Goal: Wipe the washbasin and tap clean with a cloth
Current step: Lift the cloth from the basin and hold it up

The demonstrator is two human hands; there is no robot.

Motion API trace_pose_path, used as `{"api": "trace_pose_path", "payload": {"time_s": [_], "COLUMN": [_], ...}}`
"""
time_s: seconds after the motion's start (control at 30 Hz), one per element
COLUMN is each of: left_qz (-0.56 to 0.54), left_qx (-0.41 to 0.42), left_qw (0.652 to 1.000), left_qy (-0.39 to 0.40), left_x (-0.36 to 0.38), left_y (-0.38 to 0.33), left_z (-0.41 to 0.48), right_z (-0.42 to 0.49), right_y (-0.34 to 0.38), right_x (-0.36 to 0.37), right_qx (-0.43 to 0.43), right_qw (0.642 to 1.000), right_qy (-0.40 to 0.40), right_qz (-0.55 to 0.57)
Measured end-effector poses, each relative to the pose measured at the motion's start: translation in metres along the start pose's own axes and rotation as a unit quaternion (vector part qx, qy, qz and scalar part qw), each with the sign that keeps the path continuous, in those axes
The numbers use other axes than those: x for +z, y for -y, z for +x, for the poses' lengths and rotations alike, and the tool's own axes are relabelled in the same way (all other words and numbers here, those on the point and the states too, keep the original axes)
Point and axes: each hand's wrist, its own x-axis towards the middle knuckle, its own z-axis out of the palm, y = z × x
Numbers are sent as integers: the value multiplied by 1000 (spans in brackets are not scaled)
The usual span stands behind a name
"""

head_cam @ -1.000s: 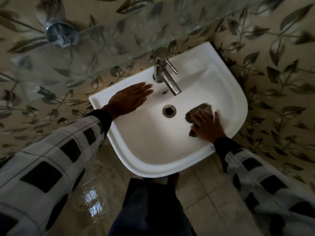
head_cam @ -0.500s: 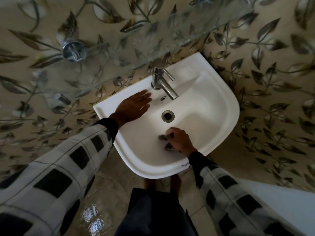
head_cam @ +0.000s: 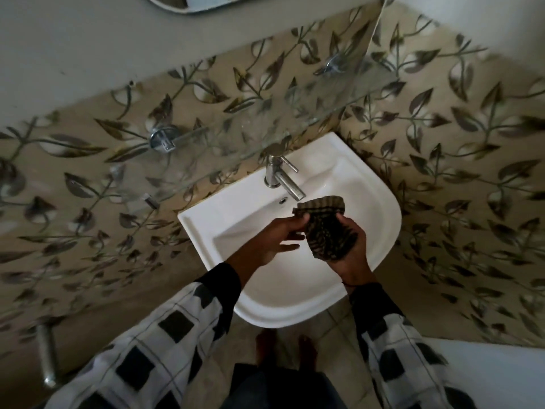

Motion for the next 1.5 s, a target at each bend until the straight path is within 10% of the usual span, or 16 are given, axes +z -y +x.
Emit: {"api": "trace_pose_path", "payload": {"time_s": [0.4,0.77,1.03,1.27,1.5], "left_qz": [-26,-80,-97,80,297], "left_qx": [136,169,241,281,337], "left_qw": [984,975,953,934,821], "left_qy": [-112,-123,-154,-206,-351], "left_x": [36,46,38,34,26], "left_y": [-40,-43,-66,-84,-113], "left_z": [-28,-46,-61,-86,-131], "right_z": [-6,-19,-23,-19,-36], "right_y": [36,82,105,110,106], "right_x": [23,33,56,87,146], "right_qx": [-62,-206,-66,-210,-277], "right_qw": [939,791,917,736,732], "right_qy": [-34,-64,-18,-19,29], "right_qz": [-338,-572,-393,-643,-622]}}
